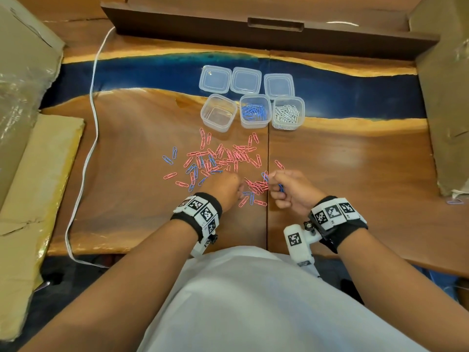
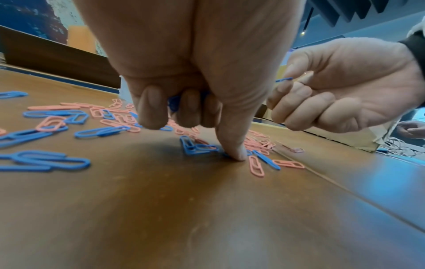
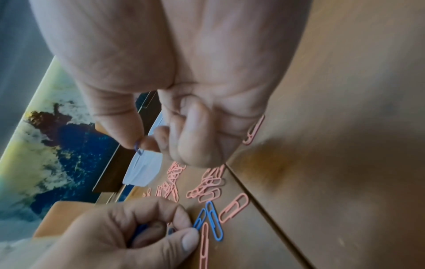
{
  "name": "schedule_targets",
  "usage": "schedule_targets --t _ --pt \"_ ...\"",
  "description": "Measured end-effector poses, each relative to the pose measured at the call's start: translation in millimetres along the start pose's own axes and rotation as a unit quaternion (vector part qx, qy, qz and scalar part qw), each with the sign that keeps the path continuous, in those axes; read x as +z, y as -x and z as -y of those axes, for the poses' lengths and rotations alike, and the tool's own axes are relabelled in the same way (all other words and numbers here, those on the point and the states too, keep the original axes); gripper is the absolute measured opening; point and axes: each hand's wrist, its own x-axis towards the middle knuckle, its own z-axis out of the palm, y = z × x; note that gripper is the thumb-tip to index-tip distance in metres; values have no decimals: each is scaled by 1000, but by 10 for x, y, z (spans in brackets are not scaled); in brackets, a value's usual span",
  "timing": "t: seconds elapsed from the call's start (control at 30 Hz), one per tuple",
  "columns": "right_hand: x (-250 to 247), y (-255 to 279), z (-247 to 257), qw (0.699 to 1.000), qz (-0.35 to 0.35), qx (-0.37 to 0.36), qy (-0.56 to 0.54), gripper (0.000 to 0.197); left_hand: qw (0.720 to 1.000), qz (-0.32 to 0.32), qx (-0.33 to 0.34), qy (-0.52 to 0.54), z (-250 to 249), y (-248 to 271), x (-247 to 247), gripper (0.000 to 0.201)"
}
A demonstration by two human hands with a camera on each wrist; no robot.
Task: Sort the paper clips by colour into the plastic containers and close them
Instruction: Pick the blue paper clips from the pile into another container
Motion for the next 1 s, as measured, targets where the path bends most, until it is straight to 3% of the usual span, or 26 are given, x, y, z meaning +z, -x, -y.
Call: schedule_targets --t 0.17,0.33,0.43,0.5,0.6,0.67,0.77,1.0 --pt "-41 20 -42 991 52 -12 -119 6 998 56 -2 -34 -39 -44 -24 21" --pt "23 -5 -167 996 11 -25 -80 32 997 45 20 -61 -29 -16 10 16" --pt "82 -17 -176 999 -38 -6 -3 34 996 33 28 -82 -55 36 -5 19" --pt "136 -27 -180 991 -61 6 120 23 996 24 30 -74 -63 73 3 23" --pt "216 -76 -219 920 -117 -44 372 15 997 -9 -9 81 4 122 60 23" --pt "272 -135 -236 880 -130 -71 451 16 970 -42 -48 234 86 154 82 17" --pt "343 -212 -261 848 -138 -67 507 19 922 -65 -94 371 211 235 86 12" --pt "458 -263 -257 818 -116 -62 560 16 840 -60 -139 521 431 318 80 27"
